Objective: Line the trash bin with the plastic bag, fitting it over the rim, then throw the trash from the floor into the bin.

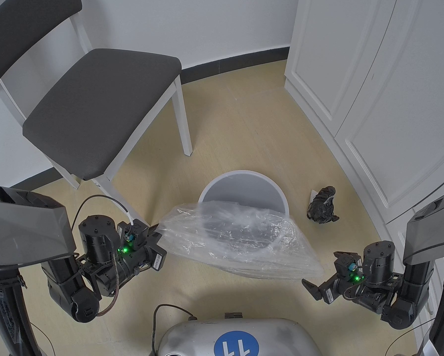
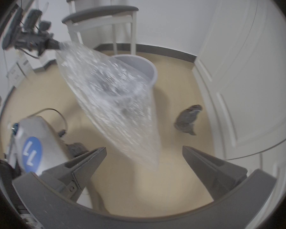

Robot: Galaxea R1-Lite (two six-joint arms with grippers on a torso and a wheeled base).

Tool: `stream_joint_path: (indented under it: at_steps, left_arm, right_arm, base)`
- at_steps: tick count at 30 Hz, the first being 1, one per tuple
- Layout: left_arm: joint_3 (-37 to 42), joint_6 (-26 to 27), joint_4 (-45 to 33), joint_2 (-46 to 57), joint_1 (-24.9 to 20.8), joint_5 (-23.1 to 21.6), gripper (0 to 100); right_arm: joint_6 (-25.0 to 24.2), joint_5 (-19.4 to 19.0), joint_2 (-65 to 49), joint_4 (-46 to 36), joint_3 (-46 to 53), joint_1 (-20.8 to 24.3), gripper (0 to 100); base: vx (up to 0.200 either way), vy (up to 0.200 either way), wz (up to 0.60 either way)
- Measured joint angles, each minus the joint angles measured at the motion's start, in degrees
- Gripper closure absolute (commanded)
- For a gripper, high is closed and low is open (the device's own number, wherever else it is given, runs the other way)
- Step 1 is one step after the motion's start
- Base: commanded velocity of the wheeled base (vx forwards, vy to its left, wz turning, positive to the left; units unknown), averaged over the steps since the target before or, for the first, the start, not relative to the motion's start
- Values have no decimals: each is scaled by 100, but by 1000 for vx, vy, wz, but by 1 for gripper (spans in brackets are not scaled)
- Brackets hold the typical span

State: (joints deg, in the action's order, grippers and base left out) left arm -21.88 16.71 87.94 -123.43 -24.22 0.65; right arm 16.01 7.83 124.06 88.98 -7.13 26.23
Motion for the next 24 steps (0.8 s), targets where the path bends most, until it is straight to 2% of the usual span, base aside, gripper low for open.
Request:
stream_joint_path:
  at_steps: [3,5,7,9,11,16,18,20,22,24]
  left_arm:
    - [-7,0,0,0,-5,1,100]
    - [-7,0,0,-2,-5,1,100]
    - [-13,0,0,-6,-5,1,100]
    - [-20,0,0,-9,-2,1,100]
    - [-27,1,0,-11,0,4,100]
    - [-61,0,0,-20,-5,17,100]
    - [-94,-5,-2,-35,-6,26,100]
    - [-129,-21,-2,-50,-5,30,100]
    - [-168,-40,-2,-66,5,35,100]
    - [-218,-51,-6,-83,35,37,100]
  right_arm:
    - [-126,-674,-163,-2,96,-74,0]
    - [-208,-809,-257,-2,127,-90,0]
    - [-299,-783,-339,0,133,-28,0]
    - [-427,-572,-408,0,118,105,0]
    - [-594,-160,-446,-2,39,290,0]
    - [-1117,1415,-354,-2,-483,979,0]
    - [-1267,1916,-194,0,-844,1282,0]
    - [-1306,2192,-11,-5,-1163,1513,0]
    - [-1235,2313,206,-2,-1510,1737,0]
    - [-912,2356,457,-5,-1849,1946,0]
  base:
    - [0,0,0]
    - [0,0,0]
    - [0,0,0]
    - [0,0,0]
    - [0,0,0]
    - [0,0,0]
    - [0,0,0]
    - [0,0,0]
    - [0,0,0]
    - [0,0,0]
